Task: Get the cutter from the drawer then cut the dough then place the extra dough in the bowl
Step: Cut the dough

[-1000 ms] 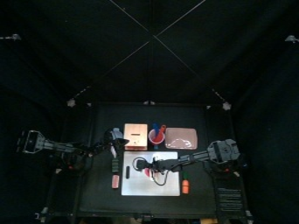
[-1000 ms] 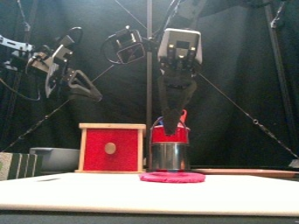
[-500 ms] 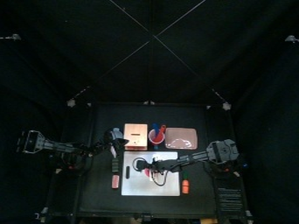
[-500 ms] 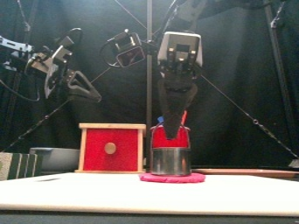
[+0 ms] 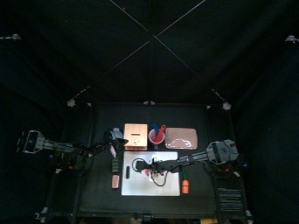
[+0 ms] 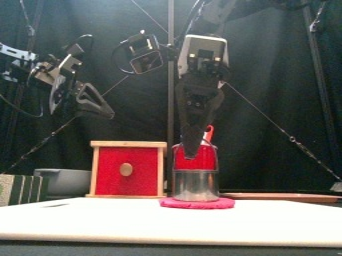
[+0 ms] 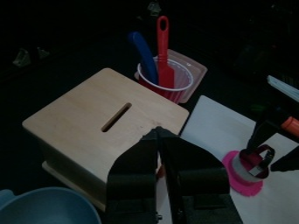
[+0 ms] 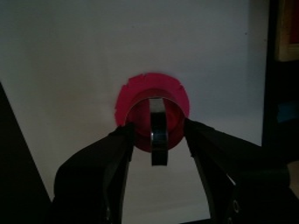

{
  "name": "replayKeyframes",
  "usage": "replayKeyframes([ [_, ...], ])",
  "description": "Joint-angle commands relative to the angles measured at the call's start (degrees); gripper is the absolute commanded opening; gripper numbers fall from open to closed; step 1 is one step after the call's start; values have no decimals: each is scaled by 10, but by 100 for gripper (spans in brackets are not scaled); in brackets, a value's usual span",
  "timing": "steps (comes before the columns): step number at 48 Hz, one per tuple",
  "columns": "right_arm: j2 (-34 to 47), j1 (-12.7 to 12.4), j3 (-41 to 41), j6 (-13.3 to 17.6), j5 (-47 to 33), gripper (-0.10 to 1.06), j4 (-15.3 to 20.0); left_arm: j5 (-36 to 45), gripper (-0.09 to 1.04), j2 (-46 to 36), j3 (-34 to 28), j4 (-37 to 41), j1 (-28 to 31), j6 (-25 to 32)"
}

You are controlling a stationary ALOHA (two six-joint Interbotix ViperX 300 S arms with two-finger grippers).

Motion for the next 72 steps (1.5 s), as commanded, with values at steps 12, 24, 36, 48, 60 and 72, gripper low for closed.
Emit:
replayKeyframes([
  [12, -145, 1, 58, -2, -126, 84, -40, 10, 41, -3, -40, 46, -6, 5],
  [24, -249, -18, 214, 26, -344, 84, -80, 9, 41, 19, -73, 141, -46, 2],
  [36, -299, -80, 378, 30, -659, 84, -105, -14, 57, 94, -100, 167, -89, 0],
  [48, -238, -90, 458, -18, -858, 84, -27, -96, 82, 194, -142, 136, -117, -39],
  [60, -167, -27, 474, -190, -962, 84, 187, -119, 85, 275, -182, 145, -145, -49],
  [72, -131, 80, 474, -252, -1016, 84, 330, -128, 85, 316, -203, 134, -181, -50],
])
